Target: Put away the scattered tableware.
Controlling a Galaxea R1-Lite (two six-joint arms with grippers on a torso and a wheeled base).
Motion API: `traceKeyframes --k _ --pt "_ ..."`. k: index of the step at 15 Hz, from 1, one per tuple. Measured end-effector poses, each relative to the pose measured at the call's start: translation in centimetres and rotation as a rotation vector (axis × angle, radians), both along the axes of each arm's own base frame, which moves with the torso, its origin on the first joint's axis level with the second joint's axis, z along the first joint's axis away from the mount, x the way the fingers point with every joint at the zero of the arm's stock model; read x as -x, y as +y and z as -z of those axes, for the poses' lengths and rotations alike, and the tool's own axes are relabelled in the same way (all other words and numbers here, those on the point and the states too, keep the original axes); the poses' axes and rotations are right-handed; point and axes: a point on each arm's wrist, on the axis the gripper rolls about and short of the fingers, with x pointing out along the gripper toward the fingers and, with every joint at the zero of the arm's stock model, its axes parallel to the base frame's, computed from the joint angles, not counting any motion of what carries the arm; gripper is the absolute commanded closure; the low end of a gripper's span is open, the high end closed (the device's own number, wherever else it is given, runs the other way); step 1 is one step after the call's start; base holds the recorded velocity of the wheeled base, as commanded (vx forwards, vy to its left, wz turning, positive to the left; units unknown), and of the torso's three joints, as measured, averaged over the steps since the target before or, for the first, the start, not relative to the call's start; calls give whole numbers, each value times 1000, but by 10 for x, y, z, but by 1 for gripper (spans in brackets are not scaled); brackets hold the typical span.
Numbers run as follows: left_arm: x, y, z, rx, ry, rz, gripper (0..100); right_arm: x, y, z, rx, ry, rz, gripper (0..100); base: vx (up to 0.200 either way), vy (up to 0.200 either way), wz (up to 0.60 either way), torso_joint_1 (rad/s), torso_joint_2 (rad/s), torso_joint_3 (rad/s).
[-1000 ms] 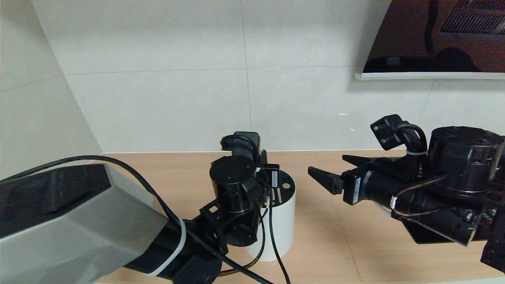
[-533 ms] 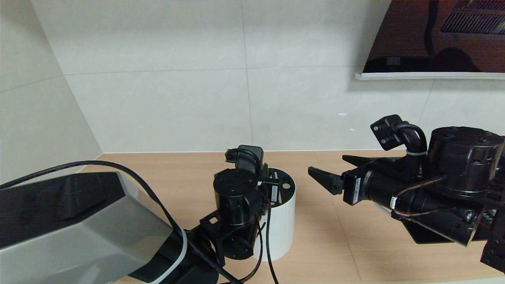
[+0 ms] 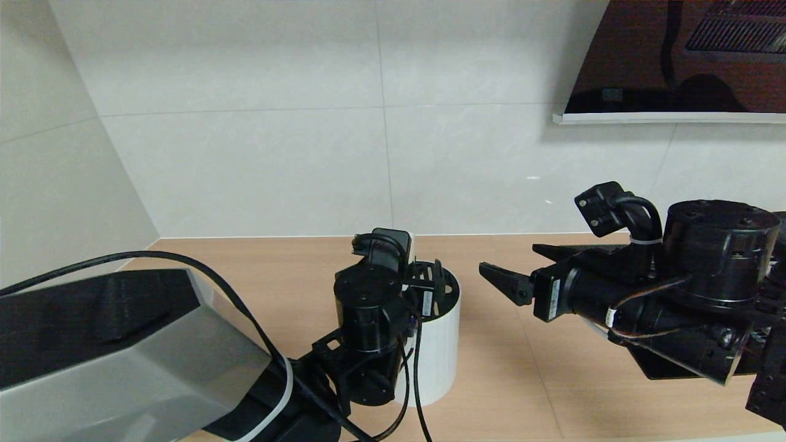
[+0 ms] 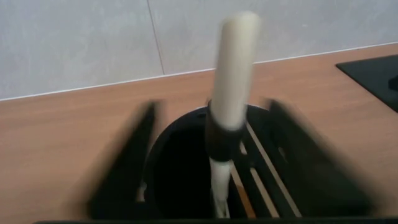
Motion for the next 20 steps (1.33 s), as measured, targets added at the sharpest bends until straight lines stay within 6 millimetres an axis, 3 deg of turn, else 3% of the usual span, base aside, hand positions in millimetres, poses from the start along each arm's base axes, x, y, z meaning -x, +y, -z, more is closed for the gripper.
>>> traceKeyframes --k 5,9,15,18,20 --pt "3 4 -4 1 -3 1 0 0 0 0 1 0 1 0 0 0 0 0 0 0" --pt "23 23 -38 65 -62 62 0 0 -2 -4 -11 -15 13 0 0 0 0 0 0 0" --pt "77 92 -119 198 -252 214 0 14 -42 -27 -43 -105 113 0 0 0 0 0 0 0" --pt "103 133 -127 135 -257 173 0 36 -75 -43 -82 -175 202 0 0 0 0 0 0 0" --pt "124 163 -127 85 -235 121 0 61 -99 -50 -113 -236 257 0 0 0 0 0 0 0"
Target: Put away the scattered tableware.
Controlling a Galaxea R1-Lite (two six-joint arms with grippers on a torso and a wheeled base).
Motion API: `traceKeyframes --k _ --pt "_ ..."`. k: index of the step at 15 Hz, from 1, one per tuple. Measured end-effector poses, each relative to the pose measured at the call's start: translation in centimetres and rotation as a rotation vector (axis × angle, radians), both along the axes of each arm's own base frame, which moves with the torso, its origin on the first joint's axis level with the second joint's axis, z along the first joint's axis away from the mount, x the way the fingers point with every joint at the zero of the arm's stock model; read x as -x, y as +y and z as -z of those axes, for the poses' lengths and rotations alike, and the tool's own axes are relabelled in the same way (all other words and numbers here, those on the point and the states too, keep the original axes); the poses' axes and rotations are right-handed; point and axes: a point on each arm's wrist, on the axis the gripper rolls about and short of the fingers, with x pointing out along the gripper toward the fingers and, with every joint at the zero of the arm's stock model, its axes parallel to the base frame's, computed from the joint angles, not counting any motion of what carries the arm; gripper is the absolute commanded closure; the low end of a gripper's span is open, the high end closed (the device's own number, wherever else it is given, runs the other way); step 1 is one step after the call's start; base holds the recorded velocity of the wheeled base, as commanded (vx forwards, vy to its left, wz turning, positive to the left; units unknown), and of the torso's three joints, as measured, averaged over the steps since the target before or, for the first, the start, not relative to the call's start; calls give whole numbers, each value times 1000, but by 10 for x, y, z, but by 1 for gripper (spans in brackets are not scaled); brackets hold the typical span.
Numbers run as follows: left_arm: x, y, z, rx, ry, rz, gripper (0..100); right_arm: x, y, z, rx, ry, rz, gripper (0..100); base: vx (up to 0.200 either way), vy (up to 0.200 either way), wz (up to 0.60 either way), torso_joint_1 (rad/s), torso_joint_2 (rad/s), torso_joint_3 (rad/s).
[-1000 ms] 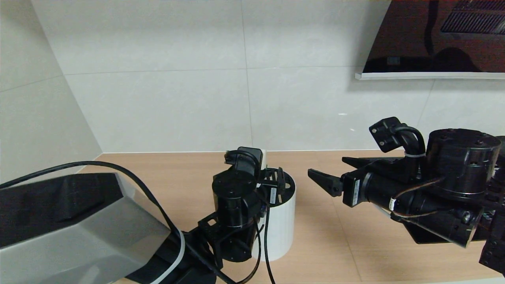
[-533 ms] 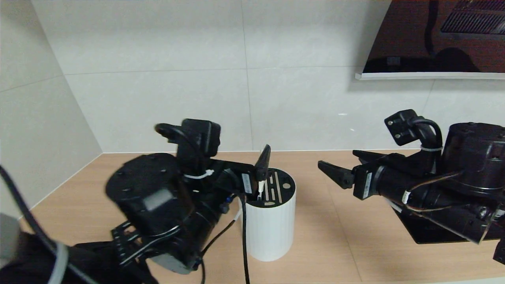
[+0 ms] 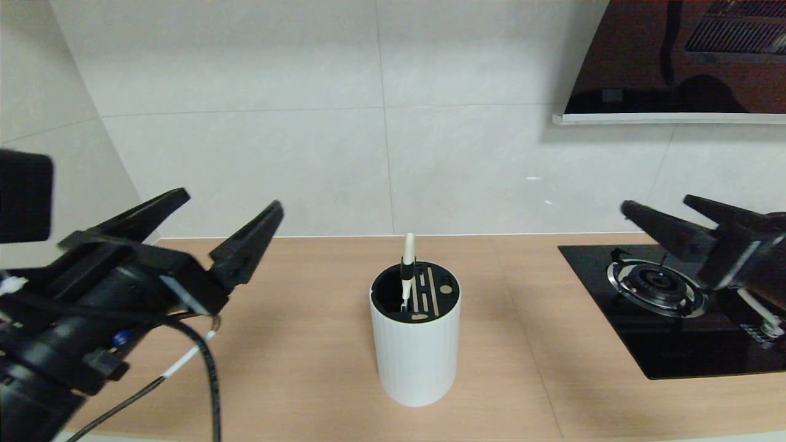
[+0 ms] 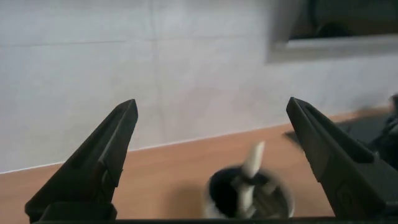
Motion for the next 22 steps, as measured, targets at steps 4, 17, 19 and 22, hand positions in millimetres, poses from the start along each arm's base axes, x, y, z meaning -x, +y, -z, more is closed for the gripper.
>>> traceKeyframes --k 4,17,19,22 --pt "55 56 7 -57 63 -127 0 61 -43 -1 -38 -117 126 0 0 0 0 0 0 0" --pt "189 101 77 -44 16 -529 0 201 -74 96 103 -103 447 0 0 0 0 0 0 0" --pt "181 100 98 -56 39 -497 0 194 -74 118 75 -42 437 0 0 0 0 0 0 0" --pt "168 99 136 -43 125 -434 0 183 -74 151 61 58 415 0 0 0 0 0 0 0"
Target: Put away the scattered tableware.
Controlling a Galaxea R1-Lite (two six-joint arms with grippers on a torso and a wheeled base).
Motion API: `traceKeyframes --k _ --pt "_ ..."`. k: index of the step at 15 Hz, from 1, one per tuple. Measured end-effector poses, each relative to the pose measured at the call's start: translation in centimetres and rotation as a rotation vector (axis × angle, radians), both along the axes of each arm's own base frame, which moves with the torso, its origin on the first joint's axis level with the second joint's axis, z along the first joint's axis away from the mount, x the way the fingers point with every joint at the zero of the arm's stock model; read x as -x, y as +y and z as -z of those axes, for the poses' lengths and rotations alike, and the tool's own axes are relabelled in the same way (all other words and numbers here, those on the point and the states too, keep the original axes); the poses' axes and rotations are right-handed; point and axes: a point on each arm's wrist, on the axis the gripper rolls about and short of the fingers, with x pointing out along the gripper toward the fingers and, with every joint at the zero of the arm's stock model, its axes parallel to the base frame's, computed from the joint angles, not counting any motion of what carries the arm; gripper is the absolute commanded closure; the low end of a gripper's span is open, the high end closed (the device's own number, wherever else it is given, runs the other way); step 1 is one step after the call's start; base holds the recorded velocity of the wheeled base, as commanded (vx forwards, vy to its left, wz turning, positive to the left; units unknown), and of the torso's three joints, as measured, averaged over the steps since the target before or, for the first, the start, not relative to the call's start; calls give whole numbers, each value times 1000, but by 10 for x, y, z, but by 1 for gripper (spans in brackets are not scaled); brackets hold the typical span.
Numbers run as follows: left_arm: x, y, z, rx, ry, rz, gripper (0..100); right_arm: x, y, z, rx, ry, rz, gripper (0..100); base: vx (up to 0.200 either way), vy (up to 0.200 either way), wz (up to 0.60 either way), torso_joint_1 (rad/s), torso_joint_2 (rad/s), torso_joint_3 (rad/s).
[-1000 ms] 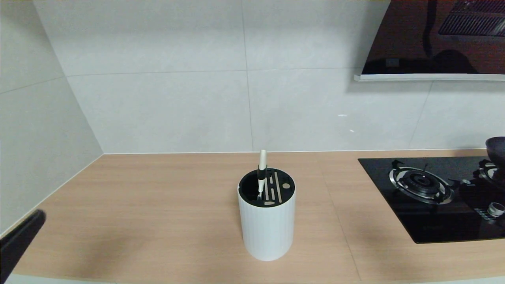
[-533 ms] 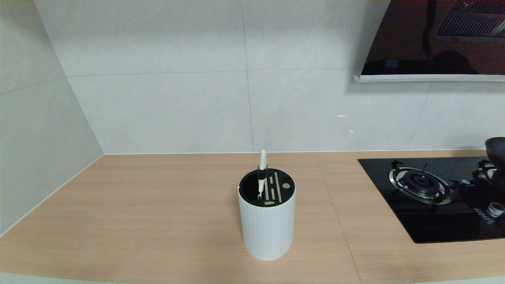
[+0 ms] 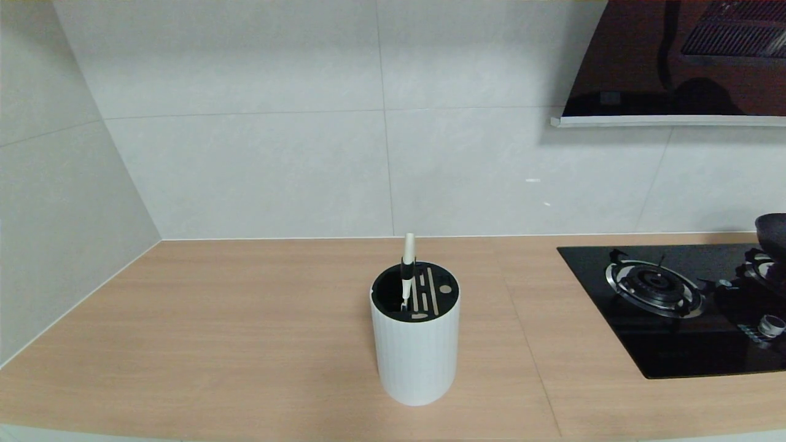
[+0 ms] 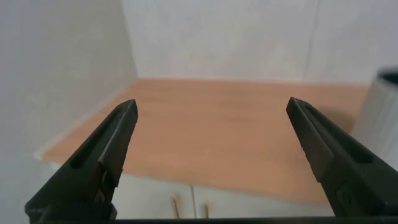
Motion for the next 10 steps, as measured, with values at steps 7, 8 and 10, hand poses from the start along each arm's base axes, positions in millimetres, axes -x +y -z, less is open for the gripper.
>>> traceKeyframes --k 7,8,10 --pt "-3 -3 14 40 67 141 0 -2 1 11 25 66 -55 0 0 0 0 0 0 0" --pt "-3 -3 14 41 67 141 0 -2 1 11 25 67 -55 0 0 0 0 0 0 0" --pt "-3 -3 14 42 67 141 0 -2 1 11 29 70 -56 0 0 0 0 0 0 0"
